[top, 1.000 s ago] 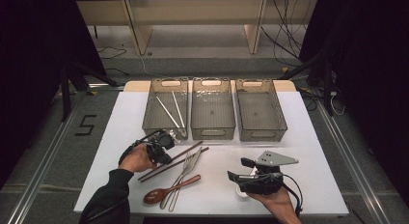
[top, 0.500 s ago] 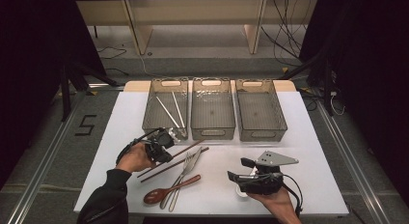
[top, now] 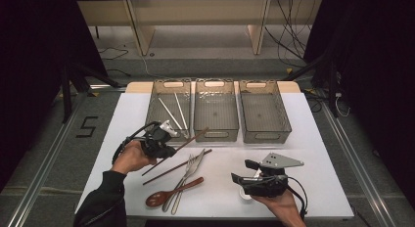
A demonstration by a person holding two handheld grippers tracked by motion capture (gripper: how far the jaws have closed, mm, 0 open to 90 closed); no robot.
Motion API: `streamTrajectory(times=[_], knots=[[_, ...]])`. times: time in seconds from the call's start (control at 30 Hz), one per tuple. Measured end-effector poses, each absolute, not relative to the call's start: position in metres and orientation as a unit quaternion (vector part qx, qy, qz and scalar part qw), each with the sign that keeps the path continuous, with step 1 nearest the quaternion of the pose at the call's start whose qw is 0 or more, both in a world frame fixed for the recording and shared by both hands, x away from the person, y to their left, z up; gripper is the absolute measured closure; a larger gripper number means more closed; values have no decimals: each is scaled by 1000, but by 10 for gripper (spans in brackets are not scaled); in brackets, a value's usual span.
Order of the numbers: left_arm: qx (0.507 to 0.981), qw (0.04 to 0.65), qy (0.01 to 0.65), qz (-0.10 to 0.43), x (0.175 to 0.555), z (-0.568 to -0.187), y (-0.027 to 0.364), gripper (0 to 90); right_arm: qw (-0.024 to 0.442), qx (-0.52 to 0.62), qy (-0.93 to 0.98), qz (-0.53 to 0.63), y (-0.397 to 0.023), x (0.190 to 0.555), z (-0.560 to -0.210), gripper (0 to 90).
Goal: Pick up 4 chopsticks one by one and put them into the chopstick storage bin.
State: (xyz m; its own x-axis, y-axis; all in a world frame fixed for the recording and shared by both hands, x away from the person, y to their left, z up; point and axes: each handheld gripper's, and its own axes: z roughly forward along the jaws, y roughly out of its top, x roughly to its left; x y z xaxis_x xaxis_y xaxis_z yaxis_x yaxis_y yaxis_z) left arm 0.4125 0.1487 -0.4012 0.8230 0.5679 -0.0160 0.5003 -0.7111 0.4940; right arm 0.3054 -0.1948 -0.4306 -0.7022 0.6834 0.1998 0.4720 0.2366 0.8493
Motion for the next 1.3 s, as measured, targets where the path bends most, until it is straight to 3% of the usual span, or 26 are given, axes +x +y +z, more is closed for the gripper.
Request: streamTrajectory(times=[0.6, 1.3], knots=[[864, 340, 360, 84, 429, -379, 163, 842, 110, 370, 773, 504, -198, 306, -430, 303], [824, 382, 404, 107, 466, -354, 172, 841, 109, 370, 772, 505, -199, 306, -430, 303]])
